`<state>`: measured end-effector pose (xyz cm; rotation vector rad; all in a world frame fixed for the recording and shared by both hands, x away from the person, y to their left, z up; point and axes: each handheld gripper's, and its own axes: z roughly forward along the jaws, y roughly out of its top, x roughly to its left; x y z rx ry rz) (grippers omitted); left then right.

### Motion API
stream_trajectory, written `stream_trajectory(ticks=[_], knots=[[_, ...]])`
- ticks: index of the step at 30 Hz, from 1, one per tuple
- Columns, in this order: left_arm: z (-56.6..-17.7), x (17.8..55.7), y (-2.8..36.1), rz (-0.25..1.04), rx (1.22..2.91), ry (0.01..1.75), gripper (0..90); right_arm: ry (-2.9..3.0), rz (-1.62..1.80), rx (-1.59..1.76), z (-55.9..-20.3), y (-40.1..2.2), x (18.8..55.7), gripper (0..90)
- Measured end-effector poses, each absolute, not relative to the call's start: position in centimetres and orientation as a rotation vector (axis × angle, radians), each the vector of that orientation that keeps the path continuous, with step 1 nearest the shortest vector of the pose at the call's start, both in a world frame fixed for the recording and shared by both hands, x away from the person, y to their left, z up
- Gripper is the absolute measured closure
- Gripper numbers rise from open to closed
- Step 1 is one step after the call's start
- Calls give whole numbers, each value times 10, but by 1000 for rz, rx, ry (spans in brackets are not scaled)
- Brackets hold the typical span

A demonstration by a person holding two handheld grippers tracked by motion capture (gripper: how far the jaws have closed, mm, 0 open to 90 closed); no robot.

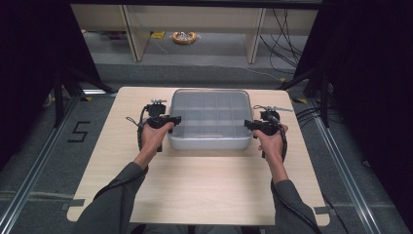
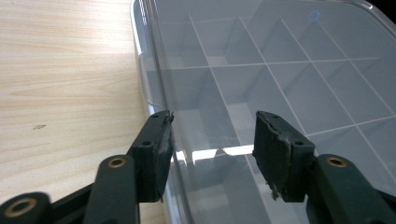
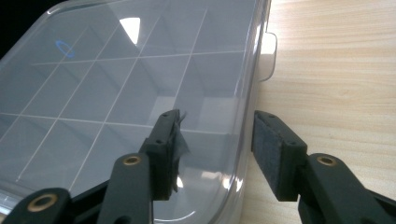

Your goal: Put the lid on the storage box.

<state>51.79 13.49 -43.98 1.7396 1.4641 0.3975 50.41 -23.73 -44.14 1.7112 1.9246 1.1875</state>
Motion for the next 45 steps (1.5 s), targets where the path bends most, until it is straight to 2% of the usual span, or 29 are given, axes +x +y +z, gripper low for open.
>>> stream_trajectory(ticks=[14,19,24,28,31,33,39,41,43,45], knots=[[-446,523,150,279,1614,1534,454,1955,1230,1696,-442,-244,507,555],[-451,526,154,255,1579,1525,494,1957,1254,1713,-444,-249,508,592],[-453,530,154,226,1562,1544,484,1972,1265,1695,-443,-251,509,598],[-451,533,156,226,1537,1554,479,1933,1282,1707,-442,-256,516,560],[-449,540,158,221,1504,1555,478,1884,1285,1810,-438,-256,523,556],[-449,544,159,211,1497,1559,471,1897,1288,1724,-441,-263,533,548],[-451,556,166,180,1484,1581,458,1892,1283,1775,-444,-264,549,538],[-453,558,167,181,1494,1586,458,1850,1298,1987,-439,-255,547,538],[-454,561,167,174,1479,1587,459,1897,1319,1852,-444,-259,552,539],[-457,564,166,129,1464,1579,460,1870,1329,1973,-441,-253,551,542]])
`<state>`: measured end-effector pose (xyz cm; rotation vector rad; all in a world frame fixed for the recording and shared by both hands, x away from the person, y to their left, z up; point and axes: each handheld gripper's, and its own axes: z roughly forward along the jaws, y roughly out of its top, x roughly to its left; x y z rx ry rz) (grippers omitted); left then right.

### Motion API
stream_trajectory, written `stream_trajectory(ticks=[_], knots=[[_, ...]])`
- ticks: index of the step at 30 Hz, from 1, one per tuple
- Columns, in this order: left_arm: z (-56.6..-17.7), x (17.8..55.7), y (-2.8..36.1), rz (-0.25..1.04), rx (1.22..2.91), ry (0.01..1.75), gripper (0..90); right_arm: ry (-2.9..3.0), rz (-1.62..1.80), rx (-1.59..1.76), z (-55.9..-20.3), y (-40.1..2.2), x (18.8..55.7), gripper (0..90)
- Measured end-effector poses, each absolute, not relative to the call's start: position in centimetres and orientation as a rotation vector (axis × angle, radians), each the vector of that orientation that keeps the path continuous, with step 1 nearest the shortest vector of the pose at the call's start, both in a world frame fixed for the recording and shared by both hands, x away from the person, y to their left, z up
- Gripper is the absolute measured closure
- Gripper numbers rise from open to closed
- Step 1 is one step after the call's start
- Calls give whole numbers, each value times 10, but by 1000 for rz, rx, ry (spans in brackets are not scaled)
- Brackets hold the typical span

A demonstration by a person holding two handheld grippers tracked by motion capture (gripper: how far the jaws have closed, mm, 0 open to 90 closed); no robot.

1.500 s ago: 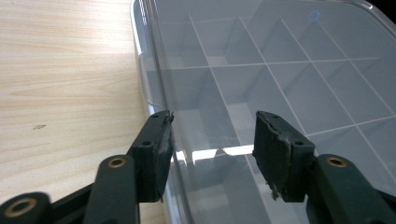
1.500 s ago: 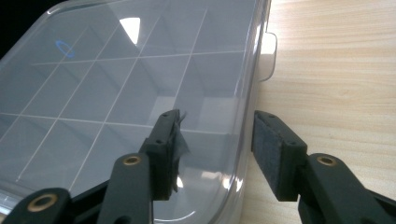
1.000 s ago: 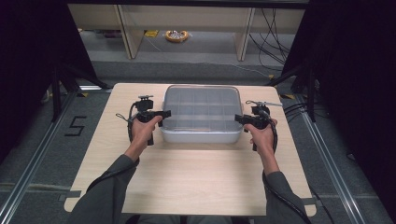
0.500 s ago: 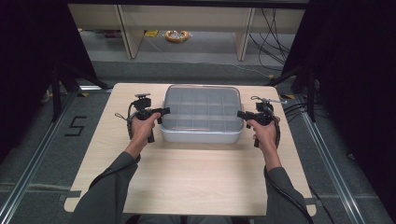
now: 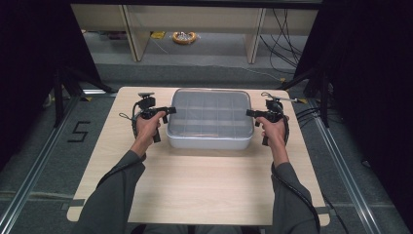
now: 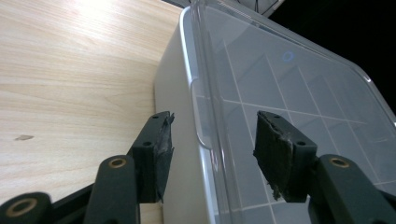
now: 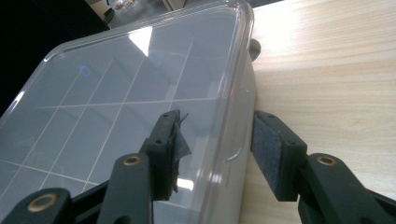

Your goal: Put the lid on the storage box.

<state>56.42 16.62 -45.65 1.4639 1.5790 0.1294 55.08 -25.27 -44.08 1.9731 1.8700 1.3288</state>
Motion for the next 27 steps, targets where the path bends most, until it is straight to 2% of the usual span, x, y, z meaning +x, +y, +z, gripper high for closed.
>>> stream_trajectory(ticks=[2,7,10,11,14,16,22,24,27], knots=[[-457,567,165,128,1467,1574,466,1908,1295,1794,-448,-258,558,540],[-457,573,160,152,1489,1574,489,1915,1296,1814,-447,-257,559,550],[-456,572,159,159,1488,1591,508,1872,1366,2010,-441,-247,555,544],[-456,572,160,156,1475,1595,518,1898,1344,1865,-446,-252,558,544],[-456,570,162,159,1478,1598,574,1889,1334,1866,-445,-250,558,545],[-453,568,159,179,1488,1602,574,1877,1331,1925,-442,-247,555,544],[-441,565,161,183,1459,1622,602,1896,1322,1818,-432,-249,554,576],[-437,564,161,191,1453,1620,606,1860,1336,1973,-421,-242,548,587],[-432,562,163,185,1453,1627,606,1873,1333,1838,-419,-247,550,607]])
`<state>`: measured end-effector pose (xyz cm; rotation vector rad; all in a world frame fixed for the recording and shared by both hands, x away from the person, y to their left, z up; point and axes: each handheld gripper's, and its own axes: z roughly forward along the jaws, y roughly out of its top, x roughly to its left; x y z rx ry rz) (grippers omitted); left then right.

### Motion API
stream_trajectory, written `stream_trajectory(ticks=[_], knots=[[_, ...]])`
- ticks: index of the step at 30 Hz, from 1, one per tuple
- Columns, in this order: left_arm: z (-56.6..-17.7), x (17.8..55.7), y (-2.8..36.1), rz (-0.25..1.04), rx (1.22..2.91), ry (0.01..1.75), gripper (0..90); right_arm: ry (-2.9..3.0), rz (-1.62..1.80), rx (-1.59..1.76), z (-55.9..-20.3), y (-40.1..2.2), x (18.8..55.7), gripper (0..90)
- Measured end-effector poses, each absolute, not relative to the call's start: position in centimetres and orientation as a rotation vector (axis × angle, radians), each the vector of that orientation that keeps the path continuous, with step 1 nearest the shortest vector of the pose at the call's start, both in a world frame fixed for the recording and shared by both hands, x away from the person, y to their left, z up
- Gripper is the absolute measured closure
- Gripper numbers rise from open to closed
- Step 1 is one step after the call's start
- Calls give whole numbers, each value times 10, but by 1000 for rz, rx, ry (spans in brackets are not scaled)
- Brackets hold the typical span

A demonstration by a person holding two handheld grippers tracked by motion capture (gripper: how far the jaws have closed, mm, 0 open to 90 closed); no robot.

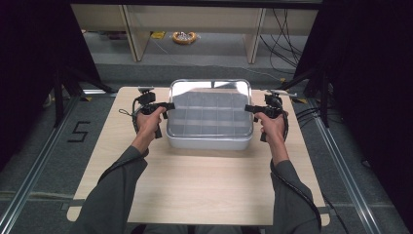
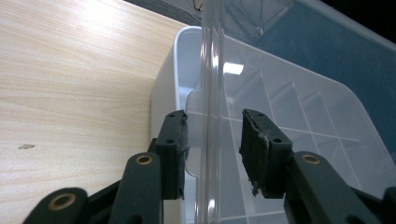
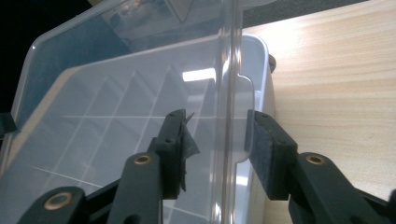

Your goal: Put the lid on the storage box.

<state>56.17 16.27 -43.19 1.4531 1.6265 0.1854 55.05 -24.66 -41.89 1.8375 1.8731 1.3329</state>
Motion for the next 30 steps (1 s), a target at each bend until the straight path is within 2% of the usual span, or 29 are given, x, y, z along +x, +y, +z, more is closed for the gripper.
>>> stream_trajectory(ticks=[7,9,11,16,19,21,22,30], knots=[[-419,559,162,174,1449,1649,606,1853,1371,1873,-407,-247,548,611],[-416,559,162,182,1450,1647,606,1831,1381,1984,-399,-243,543,612],[-415,558,162,191,1459,1650,606,1872,1367,1831,-404,-248,547,613],[-419,557,160,189,1481,1665,606,1848,1354,1952,-411,-245,543,609],[-421,558,158,187,1496,1667,607,1870,1339,1897,-418,-249,544,605],[-423,559,157,192,1498,1670,607,1838,1353,2030,-418,-246,543,603],[-424,559,157,191,1498,1673,607,1865,1336,1903,-423,-251,546,602],[-431,562,155,186,1523,1698,608,1856,1320,1972,-431,-248,548,585]])
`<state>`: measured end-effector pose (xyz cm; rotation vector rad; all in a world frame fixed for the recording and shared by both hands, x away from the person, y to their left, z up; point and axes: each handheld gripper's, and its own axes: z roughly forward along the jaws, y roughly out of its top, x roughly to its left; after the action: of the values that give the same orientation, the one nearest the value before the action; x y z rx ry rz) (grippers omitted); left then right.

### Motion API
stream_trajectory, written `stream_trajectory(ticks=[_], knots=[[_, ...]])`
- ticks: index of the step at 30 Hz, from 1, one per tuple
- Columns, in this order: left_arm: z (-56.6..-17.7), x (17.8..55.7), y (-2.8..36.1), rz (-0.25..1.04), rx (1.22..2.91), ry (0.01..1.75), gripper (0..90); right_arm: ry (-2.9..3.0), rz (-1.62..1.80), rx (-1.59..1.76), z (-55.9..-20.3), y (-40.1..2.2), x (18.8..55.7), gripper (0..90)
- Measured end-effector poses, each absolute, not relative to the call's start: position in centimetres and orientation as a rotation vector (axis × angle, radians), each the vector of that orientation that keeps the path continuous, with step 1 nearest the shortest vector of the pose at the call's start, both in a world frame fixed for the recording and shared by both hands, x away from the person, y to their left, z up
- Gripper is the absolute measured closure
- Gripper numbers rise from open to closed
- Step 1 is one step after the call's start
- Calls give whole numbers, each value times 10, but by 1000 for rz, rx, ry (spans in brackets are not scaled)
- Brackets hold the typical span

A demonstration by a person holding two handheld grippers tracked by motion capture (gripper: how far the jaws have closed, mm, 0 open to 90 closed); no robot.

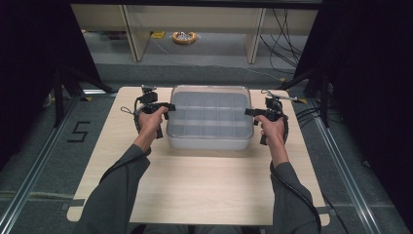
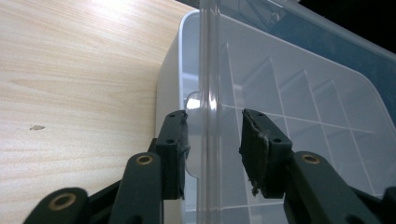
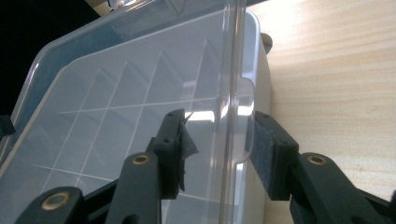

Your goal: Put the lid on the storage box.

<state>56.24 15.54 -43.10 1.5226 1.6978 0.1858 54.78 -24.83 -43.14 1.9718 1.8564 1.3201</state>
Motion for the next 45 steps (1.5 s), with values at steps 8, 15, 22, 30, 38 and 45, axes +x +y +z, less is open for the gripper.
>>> stream_trajectory(ticks=[8,15,22,30,38,45], knots=[[-440,565,156,199,1532,1719,609,1884,1302,1969,-444,-248,549,573],[-442,563,155,213,1547,1704,609,1870,1299,1989,-448,-248,548,573],[-443,563,154,235,1568,1680,591,1878,1316,1926,-451,-251,548,572],[-437,559,153,199,1563,1660,443,1847,1317,1955,-446,-248,545,497],[-416,533,165,228,1618,1535,379,1856,1347,1943,-411,-252,525,368],[-417,508,178,200,1647,1480,355,1950,1391,1668,-407,-261,498,344]])
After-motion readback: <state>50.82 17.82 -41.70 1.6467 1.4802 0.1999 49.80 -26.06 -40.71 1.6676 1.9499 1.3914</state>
